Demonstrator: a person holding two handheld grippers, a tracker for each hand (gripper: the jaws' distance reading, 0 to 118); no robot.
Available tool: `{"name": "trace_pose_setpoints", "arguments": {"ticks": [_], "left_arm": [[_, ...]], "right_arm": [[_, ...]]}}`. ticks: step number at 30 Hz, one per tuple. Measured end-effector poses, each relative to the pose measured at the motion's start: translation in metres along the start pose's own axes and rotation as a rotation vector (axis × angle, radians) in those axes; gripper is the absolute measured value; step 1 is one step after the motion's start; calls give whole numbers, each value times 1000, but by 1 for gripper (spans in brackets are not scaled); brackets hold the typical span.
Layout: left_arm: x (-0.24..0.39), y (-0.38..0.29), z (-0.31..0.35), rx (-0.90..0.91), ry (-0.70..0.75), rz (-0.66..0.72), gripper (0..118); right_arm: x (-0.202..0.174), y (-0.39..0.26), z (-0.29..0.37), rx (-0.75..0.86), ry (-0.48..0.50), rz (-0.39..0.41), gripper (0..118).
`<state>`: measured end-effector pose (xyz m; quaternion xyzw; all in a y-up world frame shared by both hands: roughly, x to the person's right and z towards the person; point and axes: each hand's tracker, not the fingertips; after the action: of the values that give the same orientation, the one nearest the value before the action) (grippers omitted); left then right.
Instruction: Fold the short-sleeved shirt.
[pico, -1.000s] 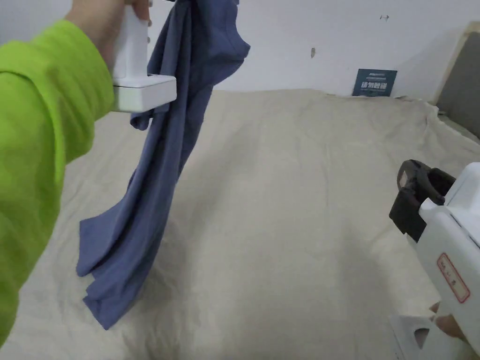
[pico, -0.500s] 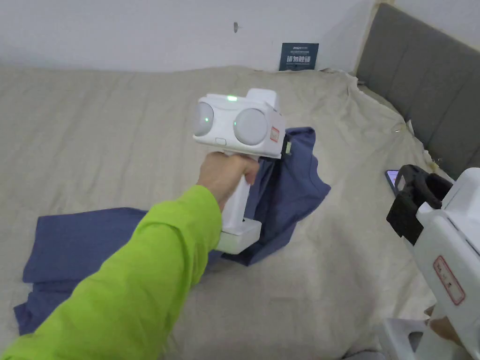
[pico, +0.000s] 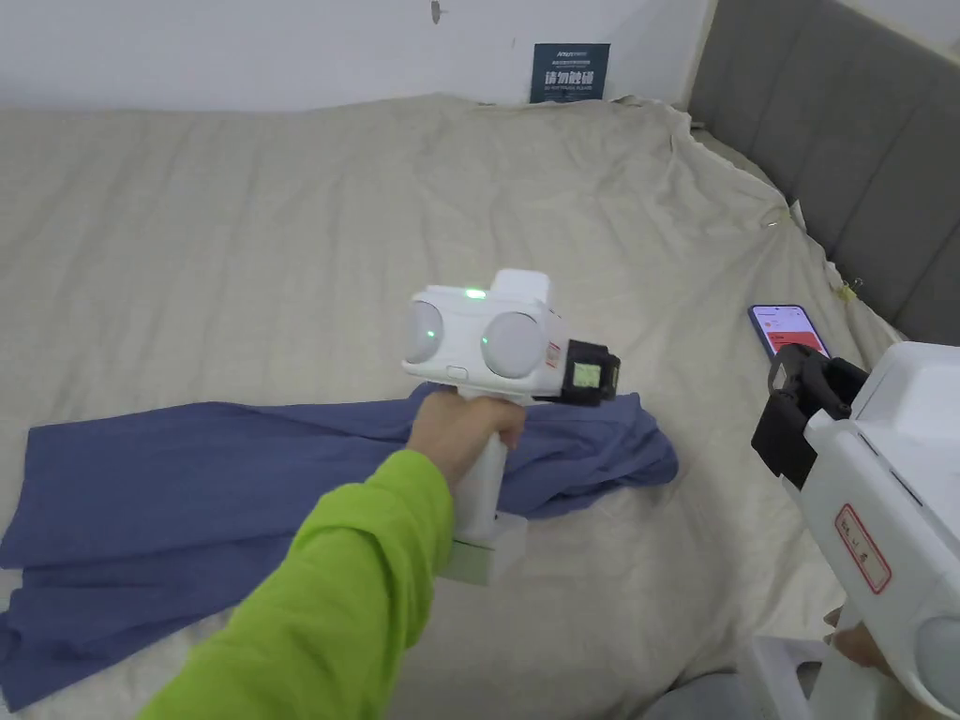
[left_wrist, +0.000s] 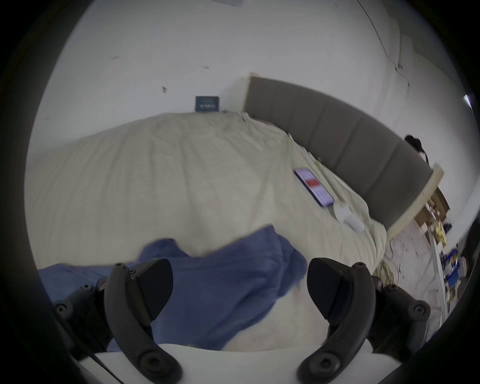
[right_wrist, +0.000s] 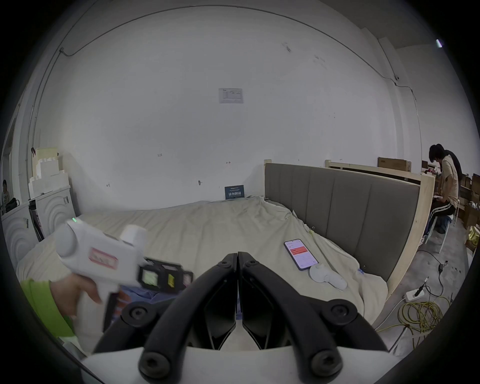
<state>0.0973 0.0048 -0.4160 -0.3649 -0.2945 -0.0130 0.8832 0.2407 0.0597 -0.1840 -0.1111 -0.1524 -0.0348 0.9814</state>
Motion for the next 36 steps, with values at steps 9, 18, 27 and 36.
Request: {"name": "trace_pose_setpoints", "arguments": {"ticks": [9,18,27,36], "left_arm": [[-86,16,119,398,374,-45,108],[-123,-48,205,581,629,-72,86],[-131,-105,214,581,693,-54,10],[-138,-140,204,536,658,45,0]], "right_arm": [[-33,6,-25,22,72,29,0],[-71,13,-27,74,145,59,0],[-82,8,-18,79,178,76,0],[-82,-8,-7,49,183,81,0]]}}
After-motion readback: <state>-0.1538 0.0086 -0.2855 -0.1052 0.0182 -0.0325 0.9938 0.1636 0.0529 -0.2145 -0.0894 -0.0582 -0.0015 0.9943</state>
